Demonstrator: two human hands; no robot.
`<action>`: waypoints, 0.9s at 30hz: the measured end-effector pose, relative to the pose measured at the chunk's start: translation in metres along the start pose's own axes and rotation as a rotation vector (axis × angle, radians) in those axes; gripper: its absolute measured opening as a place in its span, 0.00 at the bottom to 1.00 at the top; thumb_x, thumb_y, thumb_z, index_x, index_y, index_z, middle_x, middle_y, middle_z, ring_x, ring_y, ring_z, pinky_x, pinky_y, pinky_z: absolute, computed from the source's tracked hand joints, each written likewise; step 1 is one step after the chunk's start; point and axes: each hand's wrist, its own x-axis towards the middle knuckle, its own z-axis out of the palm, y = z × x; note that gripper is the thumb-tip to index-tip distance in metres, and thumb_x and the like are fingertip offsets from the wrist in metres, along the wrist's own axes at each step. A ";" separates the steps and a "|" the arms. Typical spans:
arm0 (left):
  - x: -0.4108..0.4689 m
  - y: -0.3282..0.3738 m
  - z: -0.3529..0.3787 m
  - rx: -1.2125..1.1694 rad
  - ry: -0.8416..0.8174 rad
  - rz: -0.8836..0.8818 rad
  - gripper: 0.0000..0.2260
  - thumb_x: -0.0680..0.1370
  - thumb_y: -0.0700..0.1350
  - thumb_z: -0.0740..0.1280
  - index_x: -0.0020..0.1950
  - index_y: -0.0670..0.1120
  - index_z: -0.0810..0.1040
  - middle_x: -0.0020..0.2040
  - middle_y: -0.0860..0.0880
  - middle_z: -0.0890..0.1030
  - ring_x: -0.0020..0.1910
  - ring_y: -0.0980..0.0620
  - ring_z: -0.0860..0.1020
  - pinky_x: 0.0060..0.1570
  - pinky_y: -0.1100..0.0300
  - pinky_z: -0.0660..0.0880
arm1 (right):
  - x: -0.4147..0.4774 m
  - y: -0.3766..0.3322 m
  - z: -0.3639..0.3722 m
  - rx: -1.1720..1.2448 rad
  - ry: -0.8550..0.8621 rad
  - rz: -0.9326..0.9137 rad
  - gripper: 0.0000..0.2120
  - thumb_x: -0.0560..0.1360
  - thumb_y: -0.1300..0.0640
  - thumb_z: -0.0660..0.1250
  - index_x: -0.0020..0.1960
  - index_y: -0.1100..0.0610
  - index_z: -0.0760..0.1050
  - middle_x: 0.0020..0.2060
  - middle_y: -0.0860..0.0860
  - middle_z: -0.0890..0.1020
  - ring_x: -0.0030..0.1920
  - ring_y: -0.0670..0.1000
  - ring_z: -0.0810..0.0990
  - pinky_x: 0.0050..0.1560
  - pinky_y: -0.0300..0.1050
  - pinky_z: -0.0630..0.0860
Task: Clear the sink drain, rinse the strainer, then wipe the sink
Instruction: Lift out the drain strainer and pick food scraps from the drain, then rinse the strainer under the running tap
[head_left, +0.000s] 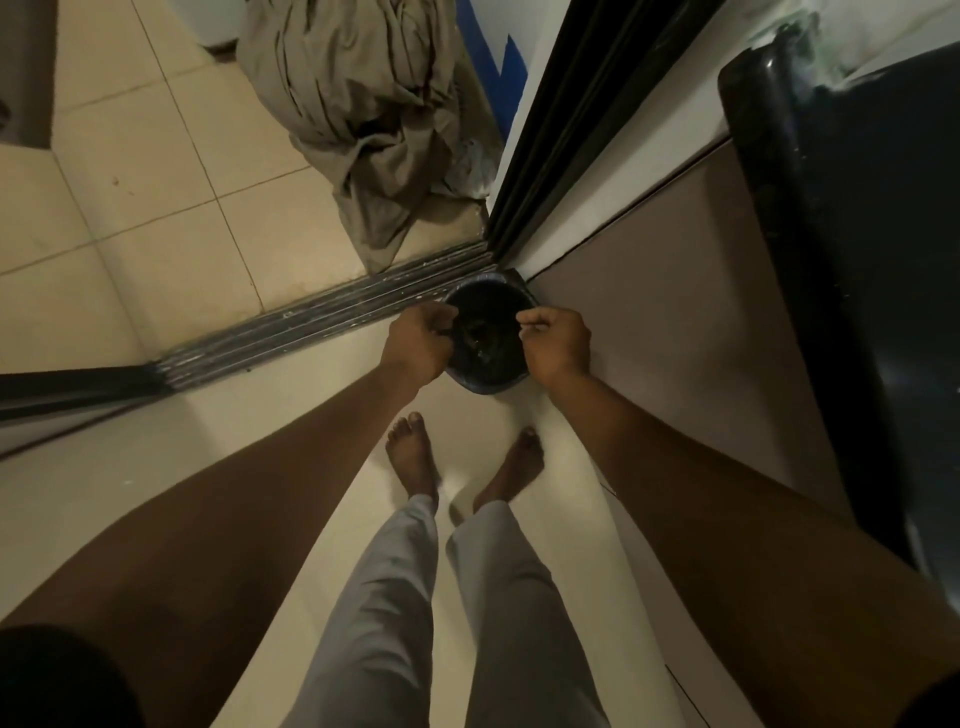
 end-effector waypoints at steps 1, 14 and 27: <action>-0.003 0.000 -0.002 -0.018 0.015 0.001 0.20 0.79 0.34 0.69 0.68 0.49 0.83 0.67 0.50 0.84 0.67 0.48 0.81 0.52 0.63 0.76 | -0.005 0.000 -0.002 0.023 0.010 -0.002 0.13 0.81 0.68 0.65 0.59 0.59 0.86 0.59 0.56 0.87 0.60 0.56 0.85 0.58 0.41 0.77; -0.154 0.100 -0.045 -0.206 -0.022 0.284 0.10 0.83 0.36 0.67 0.62 0.41 0.84 0.58 0.40 0.87 0.59 0.43 0.85 0.64 0.44 0.82 | -0.148 -0.044 -0.076 0.405 0.144 -0.196 0.11 0.80 0.68 0.69 0.59 0.59 0.85 0.53 0.52 0.88 0.55 0.47 0.86 0.57 0.32 0.80; -0.285 0.210 -0.047 -0.074 -0.146 0.611 0.07 0.82 0.42 0.70 0.57 0.48 0.87 0.52 0.50 0.89 0.54 0.50 0.87 0.62 0.42 0.82 | -0.295 -0.048 -0.202 0.653 0.336 -0.328 0.08 0.79 0.60 0.75 0.51 0.47 0.85 0.46 0.41 0.89 0.50 0.38 0.87 0.50 0.31 0.80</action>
